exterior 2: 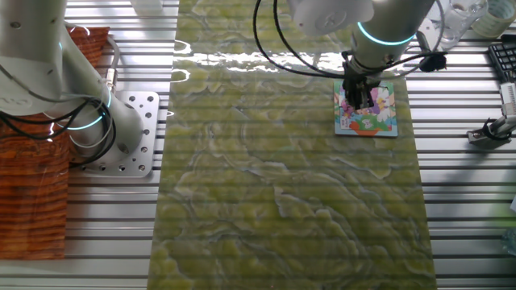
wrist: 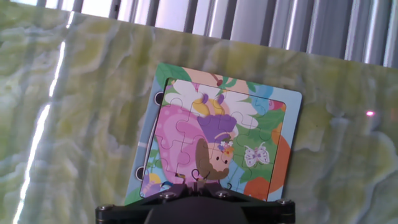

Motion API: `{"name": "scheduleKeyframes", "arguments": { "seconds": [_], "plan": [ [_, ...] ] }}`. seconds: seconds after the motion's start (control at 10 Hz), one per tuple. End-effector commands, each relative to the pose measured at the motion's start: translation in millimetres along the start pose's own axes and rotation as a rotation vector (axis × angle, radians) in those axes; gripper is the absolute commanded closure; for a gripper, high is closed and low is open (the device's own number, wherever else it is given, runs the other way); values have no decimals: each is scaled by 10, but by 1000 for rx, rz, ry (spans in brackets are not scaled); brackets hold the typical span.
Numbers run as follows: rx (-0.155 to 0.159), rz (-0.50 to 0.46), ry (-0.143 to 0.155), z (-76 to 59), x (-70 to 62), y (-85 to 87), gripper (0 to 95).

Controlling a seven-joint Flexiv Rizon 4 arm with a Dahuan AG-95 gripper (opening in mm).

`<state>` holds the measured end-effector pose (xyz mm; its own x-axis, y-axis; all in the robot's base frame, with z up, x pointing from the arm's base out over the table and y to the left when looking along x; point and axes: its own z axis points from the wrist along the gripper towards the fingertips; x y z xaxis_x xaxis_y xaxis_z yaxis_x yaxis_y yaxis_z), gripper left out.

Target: Assemble one piece of a puzzle

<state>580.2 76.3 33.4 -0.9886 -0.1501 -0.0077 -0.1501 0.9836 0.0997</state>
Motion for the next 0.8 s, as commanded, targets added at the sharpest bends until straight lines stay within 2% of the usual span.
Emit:
{"name": "scheduleKeyframes", "arguments": {
  "seconds": [0.1, 0.3, 0.5, 0.6, 0.8],
  "plan": [
    [-26, 22, -4, 9, 1, 14, 950],
    [-61, 67, -4, 32, -8, 30, 950],
    [-36, 66, -17, 33, 4, 29, 950],
    [10, 45, -22, 23, 19, 33, 950],
    [30, 72, -21, -2, 44, 99, 950]
  ]
}}
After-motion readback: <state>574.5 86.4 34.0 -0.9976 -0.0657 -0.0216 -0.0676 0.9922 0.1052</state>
